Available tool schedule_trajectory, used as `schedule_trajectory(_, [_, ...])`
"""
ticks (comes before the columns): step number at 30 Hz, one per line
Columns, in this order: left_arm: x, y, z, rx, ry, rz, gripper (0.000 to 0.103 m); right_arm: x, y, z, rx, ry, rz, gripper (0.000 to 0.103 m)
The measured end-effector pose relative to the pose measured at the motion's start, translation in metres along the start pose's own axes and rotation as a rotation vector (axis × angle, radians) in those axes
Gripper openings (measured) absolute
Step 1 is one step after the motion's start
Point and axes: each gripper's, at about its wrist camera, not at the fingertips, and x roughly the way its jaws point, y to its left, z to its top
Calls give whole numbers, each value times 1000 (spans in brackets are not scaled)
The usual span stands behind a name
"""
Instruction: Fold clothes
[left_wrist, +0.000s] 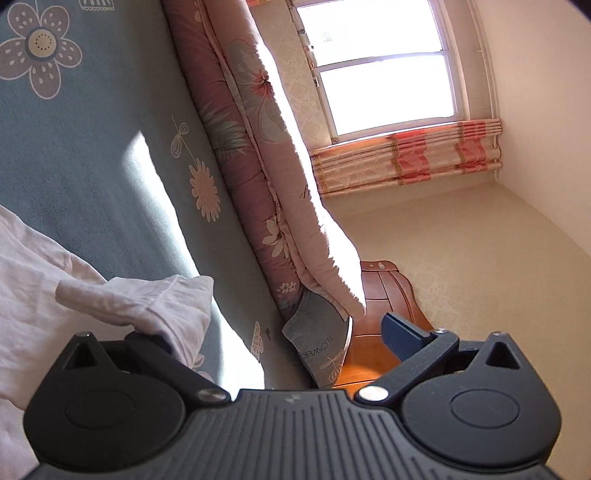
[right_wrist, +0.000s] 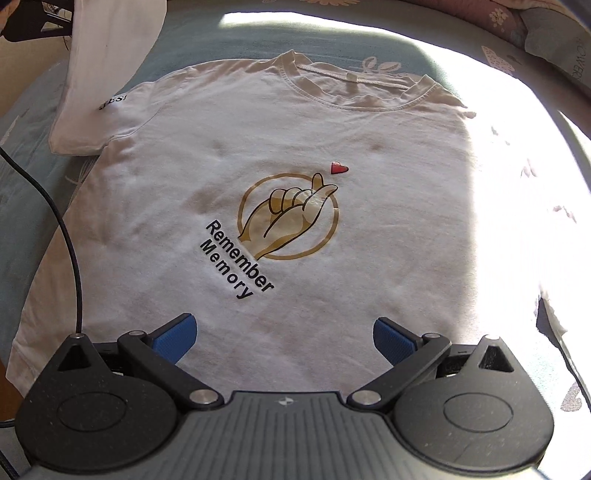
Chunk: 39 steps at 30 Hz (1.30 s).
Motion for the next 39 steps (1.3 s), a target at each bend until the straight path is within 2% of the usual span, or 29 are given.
schedule_trajectory(8, [49,-2,-46,70,155,77,102,-6,-26,-14,31,11,4,103])
schedule_trajectory(14, [73,-5,-76,117,239,96,102,-10,-39,-23,59,11,-2,103])
schedule_trajectory(24, [112,-11,-104,140,296,87,102,-13,-43,-33,88,40,23,103])
schedule_trajectory(37, [145,-32,-134,247,395,45,102,-9,-37,-36,84,56,34,103])
schedule_trajectory(39, [151,-31,-140,278,416,62,102,-9,-37,-37,88,55,34,103])
